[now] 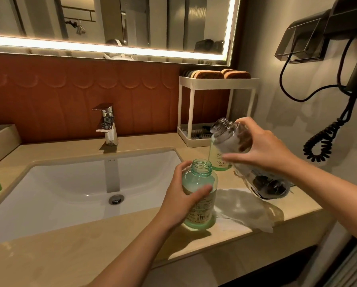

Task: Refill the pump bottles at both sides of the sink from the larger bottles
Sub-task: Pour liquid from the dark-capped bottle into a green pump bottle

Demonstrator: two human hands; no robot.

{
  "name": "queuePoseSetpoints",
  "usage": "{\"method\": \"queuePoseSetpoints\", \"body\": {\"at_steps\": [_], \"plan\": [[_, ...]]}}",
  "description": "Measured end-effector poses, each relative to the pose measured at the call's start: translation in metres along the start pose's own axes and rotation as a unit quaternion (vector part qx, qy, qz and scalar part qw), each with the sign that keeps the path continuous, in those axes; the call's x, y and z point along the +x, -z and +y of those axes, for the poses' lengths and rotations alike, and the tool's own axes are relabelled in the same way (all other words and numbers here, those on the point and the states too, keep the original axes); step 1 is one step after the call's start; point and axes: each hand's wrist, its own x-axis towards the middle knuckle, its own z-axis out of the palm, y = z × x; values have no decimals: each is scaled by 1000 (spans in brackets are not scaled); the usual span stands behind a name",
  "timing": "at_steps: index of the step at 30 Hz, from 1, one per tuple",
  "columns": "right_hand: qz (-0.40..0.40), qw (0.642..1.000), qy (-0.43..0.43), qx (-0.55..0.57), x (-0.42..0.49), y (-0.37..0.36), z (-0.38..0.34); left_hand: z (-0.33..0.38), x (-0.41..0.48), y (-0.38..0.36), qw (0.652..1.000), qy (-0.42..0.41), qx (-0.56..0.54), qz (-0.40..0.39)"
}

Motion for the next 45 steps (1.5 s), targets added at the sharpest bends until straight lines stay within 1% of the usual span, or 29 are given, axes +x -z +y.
{"method": "queuePoseSetpoints", "body": {"at_steps": [3, 6, 10, 15, 20, 27, 32, 38, 45], "plan": [[71, 993, -31, 91, 8, -4, 15, -11, -1, 1, 999, 7, 32, -4], [134, 980, -54, 134, 16, -5, 31, -15, 1, 1, 999, -2, 35, 6], [195, 963, -103, 157, 27, -1, 45, -14, 5, -1, 999, -13, 39, 27], [244, 942, -151, 175, 43, 2, 64, -16, 8, -4, 998, -16, 20, 49], [280, 929, -198, 141, 71, 3, 84, -17, 14, -5, 999, -5, 11, 45], [259, 915, -232, 203, 115, -17, 107, -19, 22, 1, 1000, 6, 8, 16], [226, 917, -239, 227, 136, -47, 122, -23, 20, 3, 1000, 5, 0, 3], [150, 928, -259, 221, 150, -64, 131, -26, 19, 2, 1000, 12, -17, 0], [90, 934, -279, 206, 155, -62, 139, -29, 19, 1, 1000, 15, -19, -2]]}}
